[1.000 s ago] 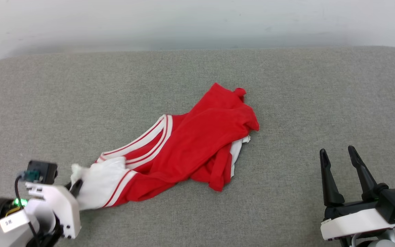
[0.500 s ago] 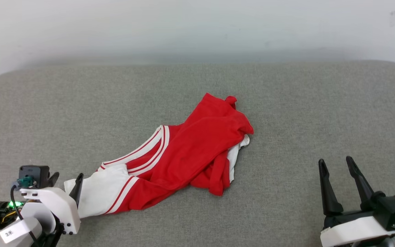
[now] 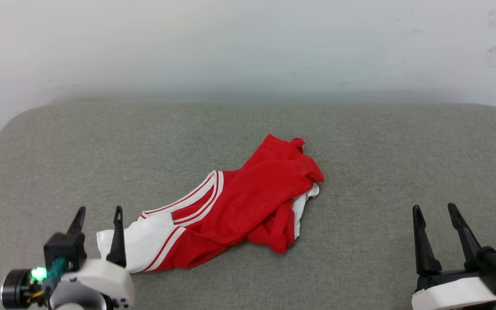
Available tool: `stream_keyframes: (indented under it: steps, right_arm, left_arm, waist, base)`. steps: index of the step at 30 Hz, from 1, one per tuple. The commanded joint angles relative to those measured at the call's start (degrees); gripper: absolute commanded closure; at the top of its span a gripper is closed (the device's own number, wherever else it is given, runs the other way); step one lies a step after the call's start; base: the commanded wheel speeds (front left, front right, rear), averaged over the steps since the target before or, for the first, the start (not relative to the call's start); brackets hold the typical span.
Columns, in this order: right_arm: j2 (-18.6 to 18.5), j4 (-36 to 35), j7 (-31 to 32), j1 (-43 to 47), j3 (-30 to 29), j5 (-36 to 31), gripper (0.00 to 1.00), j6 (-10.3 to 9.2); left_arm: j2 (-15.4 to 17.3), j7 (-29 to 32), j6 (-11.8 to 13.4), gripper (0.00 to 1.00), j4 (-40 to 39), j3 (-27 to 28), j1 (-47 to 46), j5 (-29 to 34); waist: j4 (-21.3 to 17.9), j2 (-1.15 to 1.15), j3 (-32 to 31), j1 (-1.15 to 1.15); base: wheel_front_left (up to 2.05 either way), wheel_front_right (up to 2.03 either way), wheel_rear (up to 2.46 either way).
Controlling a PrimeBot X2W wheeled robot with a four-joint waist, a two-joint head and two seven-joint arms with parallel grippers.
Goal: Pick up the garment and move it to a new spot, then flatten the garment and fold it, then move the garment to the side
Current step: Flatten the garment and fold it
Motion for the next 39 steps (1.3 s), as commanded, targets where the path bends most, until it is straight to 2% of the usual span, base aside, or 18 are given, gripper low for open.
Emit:
stream_keyframes:
  steps: [1, 8, 12, 15, 18, 23, 24, 30, 34, 39]
  right_arm:
    - [0.1, -0.5, -0.1, -0.4, -0.1, -0.7, 0.0, -0.04]
    - [0.0, -2.8, -0.1, -7.7, 0.1, -3.9, 0.0, -0.04]
    - [-3.7, -1.7, -0.1, -15.2, 2.8, -3.6, 0.0, -0.04]
    - [-7.8, 1.7, 1.8, -21.9, 7.8, -2.2, 0.0, -0.04]
    - [-12.1, 5.1, 8.5, -29.2, 14.7, 1.6, 0.0, -0.04]
    - [-19.9, 10.3, 25.2, -40.5, 29.1, 10.1, 0.0, -0.05]
    - [-19.9, 10.3, 25.2, -40.5, 29.1, 10.1, 0.0, -0.05]
    - [-27.2, 13.8, 43.4, -51.6, 44.5, 21.8, 0.0, -0.06]
    - [-29.5, 16.8, 51.8, -57.6, 51.1, 26.7, 0.0, -0.06]
    - [-29.8, 21.7, 56.8, -63.0, 56.9, 30.0, 0.0, -0.06]
  left_arm:
    - [-1.0, -0.1, 0.5, 0.0, -1.5, 1.7, 2.4, 2.2]
    - [-6.3, -0.1, 0.5, 0.0, -7.0, 9.6, 8.8, 12.1]
    - [-9.1, -0.1, -1.3, 0.0, -7.9, 12.3, 10.1, 15.4]
    - [-11.2, -0.1, -2.8, 0.0, -7.9, 13.7, 10.2, 17.4]
    - [-13.3, -0.1, -4.4, 0.0, -7.7, 14.9, 9.4, 19.4]
    - [-16.3, -0.1, -7.1, 0.0, -7.0, 16.8, 7.6, 22.2]
    - [-16.3, -0.1, -7.1, 0.0, -7.0, 16.8, 7.6, 22.2]
    - [-20.6, -0.1, -10.2, 0.0, -6.8, 19.1, 5.5, 25.3]
    - [-23.6, -0.1, -12.1, 0.0, -6.9, 20.6, 4.0, 27.2]
    - [-27.1, -0.1, -14.5, 0.0, -7.0, 22.2, 2.2, 29.5]
  waist:
    - [0.4, 0.0, -0.3, 0.0]
    - [1.9, 0.0, 0.2, 0.0]
    - [3.4, 0.0, 1.5, 0.0]
    - [4.9, 0.0, 2.8, 0.0]
    - [6.4, 0.0, 4.5, 0.0]
    - [9.3, 0.0, 8.1, 0.0]
    - [9.3, 0.0, 8.1, 0.0]
    - [12.2, 0.0, 12.9, 0.0]
    - [13.9, 0.0, 16.2, 0.0]
    - [15.8, 0.0, 19.8, 0.0]
  base:
    - [0.0, 0.0, 0.0]
    - [0.0, 0.0, 0.0]
    - [0.0, 0.0, 0.0]
    - [0.0, 0.0, 0.0]
    - [0.0, 0.0, 0.0]
    - [0.0, 0.0, 0.0]
    - [0.0, 0.0, 0.0]
    - [0.0, 0.0, 0.0]
    - [0.0, 0.0, 0.0]
    - [0.0, 0.0, 0.0]
